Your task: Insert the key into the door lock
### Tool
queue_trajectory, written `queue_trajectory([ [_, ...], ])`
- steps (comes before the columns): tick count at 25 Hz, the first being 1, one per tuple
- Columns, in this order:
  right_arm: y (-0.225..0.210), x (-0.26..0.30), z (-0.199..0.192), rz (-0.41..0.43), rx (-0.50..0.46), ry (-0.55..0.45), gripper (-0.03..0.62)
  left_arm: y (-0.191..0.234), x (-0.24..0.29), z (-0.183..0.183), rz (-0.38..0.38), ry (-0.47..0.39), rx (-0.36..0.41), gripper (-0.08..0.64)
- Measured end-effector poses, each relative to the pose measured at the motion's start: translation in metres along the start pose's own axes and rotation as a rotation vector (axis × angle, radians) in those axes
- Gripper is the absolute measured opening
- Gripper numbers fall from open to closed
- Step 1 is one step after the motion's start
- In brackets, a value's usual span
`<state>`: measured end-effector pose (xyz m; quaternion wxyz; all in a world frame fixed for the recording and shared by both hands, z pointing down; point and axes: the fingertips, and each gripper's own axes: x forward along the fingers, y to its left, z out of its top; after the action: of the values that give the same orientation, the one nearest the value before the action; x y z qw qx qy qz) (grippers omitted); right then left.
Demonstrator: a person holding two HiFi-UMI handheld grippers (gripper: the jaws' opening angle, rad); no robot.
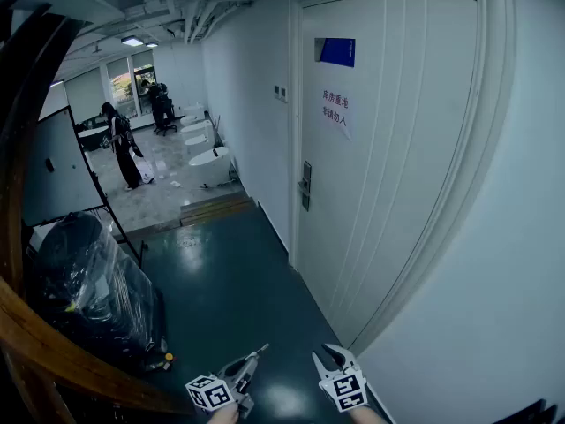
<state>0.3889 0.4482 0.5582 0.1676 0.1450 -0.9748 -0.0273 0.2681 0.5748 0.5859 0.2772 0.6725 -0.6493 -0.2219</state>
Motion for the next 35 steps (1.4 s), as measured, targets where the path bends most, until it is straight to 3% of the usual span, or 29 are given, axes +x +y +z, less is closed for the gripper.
queue_trajectory([
  [7, -0.013, -0.007, 0.0, -0.002, 0.005, -0.02, 0.103, -0.007, 0.011, -0.006, 0.005, -0.004, -0.001, 0.032],
  [13, -0.021, -0.01, -0.001, 0.066, 0.13, -0.065, 0.114, -0.014, 0.023, -0.011, 0.011, -0.009, -0.006, 0.032],
  [23, -0.046, -0.025, -0.004, 0.108, 0.131, -0.093, 0.121, -0.036, 0.052, -0.018, 0.027, -0.021, 0.005, 0.032],
  [35, -0.077, 0.006, -0.015, 0.13, 0.138, -0.062, 0.121, -0.019, 0.074, -0.013, 0.087, -0.049, -0.028, 0.032],
])
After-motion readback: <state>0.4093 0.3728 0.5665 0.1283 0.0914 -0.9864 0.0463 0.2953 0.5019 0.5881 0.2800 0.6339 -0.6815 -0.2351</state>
